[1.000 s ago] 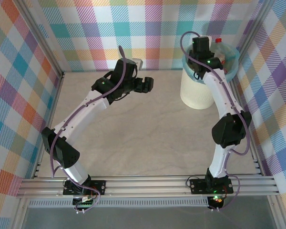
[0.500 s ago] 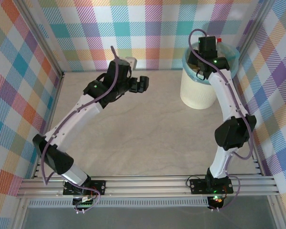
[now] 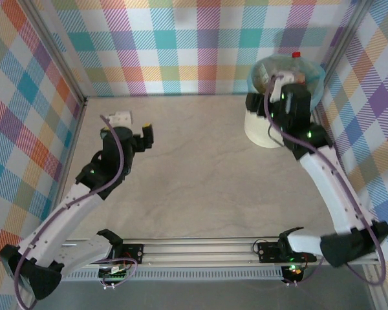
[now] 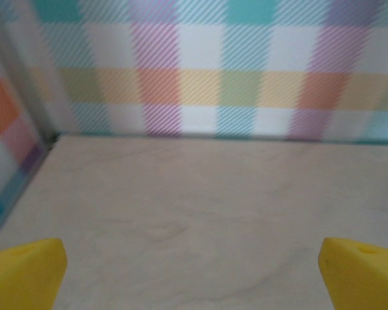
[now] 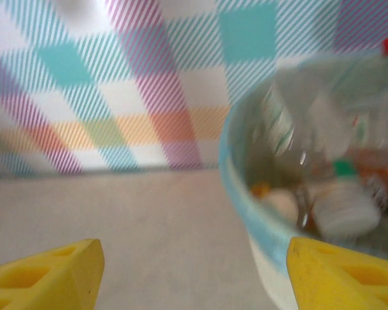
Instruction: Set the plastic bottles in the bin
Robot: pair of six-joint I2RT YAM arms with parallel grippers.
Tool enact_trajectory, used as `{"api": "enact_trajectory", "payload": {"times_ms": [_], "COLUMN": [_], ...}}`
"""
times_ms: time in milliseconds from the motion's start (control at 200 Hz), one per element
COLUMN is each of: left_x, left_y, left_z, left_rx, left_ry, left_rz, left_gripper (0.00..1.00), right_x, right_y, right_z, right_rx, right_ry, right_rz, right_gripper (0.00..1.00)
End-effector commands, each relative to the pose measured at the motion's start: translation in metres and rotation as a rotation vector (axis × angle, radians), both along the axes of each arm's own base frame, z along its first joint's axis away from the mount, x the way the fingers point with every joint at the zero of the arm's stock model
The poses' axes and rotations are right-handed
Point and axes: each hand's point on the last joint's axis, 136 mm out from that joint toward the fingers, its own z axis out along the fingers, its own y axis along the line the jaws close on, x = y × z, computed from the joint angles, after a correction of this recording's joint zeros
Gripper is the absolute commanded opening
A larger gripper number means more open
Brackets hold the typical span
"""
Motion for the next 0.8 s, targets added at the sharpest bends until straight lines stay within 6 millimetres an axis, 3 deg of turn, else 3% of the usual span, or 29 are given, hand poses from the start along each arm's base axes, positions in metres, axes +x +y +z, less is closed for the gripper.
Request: {"api": "enact_trajectory", "payload": {"times_ms": [0,115,225,405,545,655,725,795], "left_x": [-0.003,0.0,0.005,0.014,0.018,0.033,0.045,0.055], "left_y": [0.041,0.067,0.092,0.091,0.088,0.071,0.06,0.057], "left_z": [-0.026,-0.073,-0.118,-0.17,-0.194,-0.209,-0.208,-0.207], "left_rx": [0.032,0.1,0.075,0.047,0.031,-0.011,-0.022,-0.056], "left_ry": [-0.048,-0.025,0.034,0.112,0.124,0.144,0.127,0.094], "left_rz": [0.161,0.222,0.306,0.278,0.241,0.085,-0.01,-0.062], "left_gripper": [1.0,1.0,1.0,1.0,1.0,0.99,0.98,0.98], "right_x": [-0.029,-0.056,-0.07,-0.074,-0.065,-0.054,-0.046,-0.039], "right_y": [0.002,-0.03,-0.042,-0.067,-0.063,-0.054,-0.055,-0.057], "right_z": [-0.034,-0.093,-0.136,-0.199,-0.227,-0.24,-0.246,-0.249], "right_rx": [-0.092,-0.253,-0.387,-0.4,-0.3,-0.262,-0.224,-0.183], "right_ry": [-0.03,0.009,-0.036,-0.052,-0.074,-0.094,-0.12,-0.141], "right_rz": [0.106,0.03,0.043,-0.053,-0.021,0.039,0.047,0.04], "right_gripper": [0.76,0.77,0.8,0.8,0.81,0.81,0.8,0.73]}}
